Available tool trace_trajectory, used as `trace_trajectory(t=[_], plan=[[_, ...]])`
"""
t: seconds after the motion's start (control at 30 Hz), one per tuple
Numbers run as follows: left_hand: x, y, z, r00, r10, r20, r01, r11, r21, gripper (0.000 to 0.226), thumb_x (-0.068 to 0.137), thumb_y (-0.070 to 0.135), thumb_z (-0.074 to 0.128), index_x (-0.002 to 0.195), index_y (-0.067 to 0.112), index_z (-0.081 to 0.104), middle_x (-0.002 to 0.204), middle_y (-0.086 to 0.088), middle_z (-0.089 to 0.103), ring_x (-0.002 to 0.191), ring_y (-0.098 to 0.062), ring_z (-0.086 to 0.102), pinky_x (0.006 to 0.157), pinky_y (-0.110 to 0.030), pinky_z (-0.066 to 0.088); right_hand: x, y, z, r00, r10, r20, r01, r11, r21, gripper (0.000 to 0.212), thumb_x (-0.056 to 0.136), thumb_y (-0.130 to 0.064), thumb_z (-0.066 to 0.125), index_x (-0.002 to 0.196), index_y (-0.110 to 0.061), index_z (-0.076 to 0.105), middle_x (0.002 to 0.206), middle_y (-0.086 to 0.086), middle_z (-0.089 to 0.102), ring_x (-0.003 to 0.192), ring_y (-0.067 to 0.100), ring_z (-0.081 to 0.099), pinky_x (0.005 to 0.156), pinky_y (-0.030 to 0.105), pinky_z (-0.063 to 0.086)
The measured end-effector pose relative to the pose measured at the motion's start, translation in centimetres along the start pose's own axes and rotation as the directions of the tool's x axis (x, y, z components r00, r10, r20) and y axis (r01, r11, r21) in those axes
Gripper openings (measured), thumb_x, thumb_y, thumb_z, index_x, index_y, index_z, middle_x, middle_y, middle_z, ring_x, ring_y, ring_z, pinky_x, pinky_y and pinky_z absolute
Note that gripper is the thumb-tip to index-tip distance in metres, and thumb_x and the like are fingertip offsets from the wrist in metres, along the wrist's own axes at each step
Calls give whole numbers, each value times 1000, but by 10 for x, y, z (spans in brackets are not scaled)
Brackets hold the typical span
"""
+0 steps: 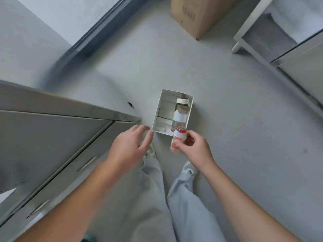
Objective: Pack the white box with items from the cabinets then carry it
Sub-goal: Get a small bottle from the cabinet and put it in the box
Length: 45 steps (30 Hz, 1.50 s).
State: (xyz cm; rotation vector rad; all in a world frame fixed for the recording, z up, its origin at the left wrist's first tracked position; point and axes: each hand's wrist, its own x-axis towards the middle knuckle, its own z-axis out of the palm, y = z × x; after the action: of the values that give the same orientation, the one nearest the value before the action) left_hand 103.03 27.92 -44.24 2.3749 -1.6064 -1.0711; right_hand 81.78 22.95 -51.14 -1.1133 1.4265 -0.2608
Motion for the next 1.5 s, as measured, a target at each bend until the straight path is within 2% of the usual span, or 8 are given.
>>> trace_trajectory(t=[0.23, 0.47, 0.73, 0.93, 1.1, 1.17, 1.37, 1.5], plan=[[40, -83, 143, 993, -61, 105, 61, 998, 4, 38, 99, 49, 38, 118, 26, 61, 118, 7, 64, 103, -19, 63, 86, -37, 49, 76, 126, 33, 997, 33, 74, -27, 996, -80, 18, 79, -25, 84, 93, -28, 73, 86, -9, 77, 83, 9, 72, 78, 25, 55], [80, -127, 235, 985, -117, 130, 123, 992, -38, 33, 99, 47, 39, 112, 27, 61, 110, 7, 64, 95, -19, 63, 77, -34, 46, 118, 198, 60, 996, 75, 37, -72, 995, -66, 22, 79, -26, 85, 99, -26, 74, 87, -8, 77, 85, 11, 73, 82, 32, 58], [140, -151, 262, 989, -82, 126, 91, 993, -70, 37, 98, 53, 36, 116, 30, 59, 114, 9, 64, 96, -15, 63, 86, -37, 49, 170, 219, 86, 997, 71, -25, -71, 997, 5, 25, 81, -22, 85, 103, -21, 74, 92, -3, 78, 90, 17, 74, 89, 47, 59], [166, -176, 267, 984, -79, 159, 90, 994, -60, 37, 98, 55, 34, 116, 33, 57, 116, 13, 63, 94, -10, 63, 83, -34, 50, 227, 215, 108, 996, 89, -28, -90, 996, -29, 27, 81, -25, 85, 102, -19, 71, 94, -4, 77, 91, 18, 73, 89, 44, 58], [193, -200, 276, 983, -119, 137, 129, 989, -68, 42, 97, 57, 33, 119, 32, 58, 117, 12, 64, 93, -12, 63, 81, -35, 51, 286, 222, 135, 992, 114, -49, -117, 991, -62, 26, 80, -35, 84, 99, -26, 68, 96, -7, 76, 94, 14, 72, 92, 43, 57], [201, -208, 280, 985, -123, 124, 132, 989, -66, 41, 97, 57, 33, 115, 31, 59, 112, 11, 65, 90, -14, 64, 79, -35, 52, 307, 229, 150, 992, 120, -39, -122, 990, -68, 28, 80, -34, 84, 100, -23, 68, 96, -5, 75, 94, 15, 72, 93, 42, 57], [212, -224, 290, 989, -120, 90, 126, 990, -64, 38, 99, 52, 39, 116, 26, 61, 109, 6, 66, 93, -20, 64, 78, -37, 52, 345, 254, 195, 993, 94, -73, -106, 976, -190, 32, 78, -33, 83, 103, -25, 66, 92, -9, 70, 92, 17, 70, 82, 31, 52], [213, -231, 292, 989, -120, 87, 126, 990, -66, 38, 99, 50, 40, 118, 24, 61, 111, 4, 66, 96, -20, 64, 79, -36, 51, 348, 268, 209, 996, 22, -82, -46, 951, -306, 25, 78, -38, 78, 94, -27, 61, 84, -13, 66, 88, 19, 67, 78, 32, 50]])
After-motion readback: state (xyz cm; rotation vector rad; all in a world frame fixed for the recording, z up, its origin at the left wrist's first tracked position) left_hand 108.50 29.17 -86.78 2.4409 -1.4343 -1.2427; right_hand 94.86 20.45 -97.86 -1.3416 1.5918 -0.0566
